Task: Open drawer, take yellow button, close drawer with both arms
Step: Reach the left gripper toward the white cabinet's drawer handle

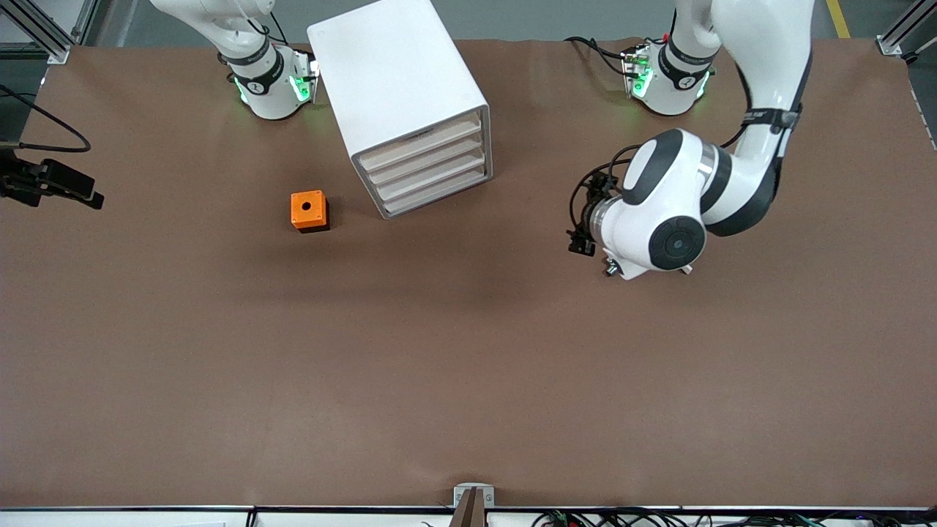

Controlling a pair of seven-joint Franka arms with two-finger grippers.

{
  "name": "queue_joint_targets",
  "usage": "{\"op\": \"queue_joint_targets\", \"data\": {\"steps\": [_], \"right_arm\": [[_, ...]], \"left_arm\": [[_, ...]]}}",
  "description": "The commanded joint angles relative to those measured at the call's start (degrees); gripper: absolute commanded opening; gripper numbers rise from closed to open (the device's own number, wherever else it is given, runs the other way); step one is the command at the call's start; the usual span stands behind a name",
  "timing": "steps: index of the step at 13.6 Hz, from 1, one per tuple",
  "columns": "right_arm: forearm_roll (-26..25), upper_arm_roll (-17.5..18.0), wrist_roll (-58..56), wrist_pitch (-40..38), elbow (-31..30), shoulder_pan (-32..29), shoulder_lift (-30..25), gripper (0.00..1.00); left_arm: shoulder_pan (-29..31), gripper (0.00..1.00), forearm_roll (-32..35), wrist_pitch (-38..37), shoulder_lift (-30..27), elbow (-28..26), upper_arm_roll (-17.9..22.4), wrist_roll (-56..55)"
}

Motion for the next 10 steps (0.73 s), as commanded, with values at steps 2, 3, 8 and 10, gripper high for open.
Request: {"op": "queue_joint_targets", "data": {"steps": [2, 3, 8, 10], "right_arm": [[-0.8, 0.9, -0.7, -0.5, 1.1, -1.2, 0.8, 1.0], [-0.8, 0.9, -0.7, -0.5, 1.1, -1.2, 0.8, 1.0], [-0.8, 0.9, -0.8, -0.9, 1.8, -1.1, 0.8, 1.0], [-0.7, 0.9, -0.7, -1.1, 2.0, -1.0, 0.7, 1.0]], "left_arm": [[0.2, 1.0, -14.3, -0.8, 5.1, 1.6, 0.4, -12.7], [-0.3, 1.0, -17.4, -0.8, 6.0, 1.9, 0.4, -13.9], [-3.8, 0.97, -29.4, -0.8, 10.3, 3.6, 0.4, -22.5], [-7.2, 0.9, -32.3, -0.8, 11.3, 3.8, 0.4, -24.5]]}}
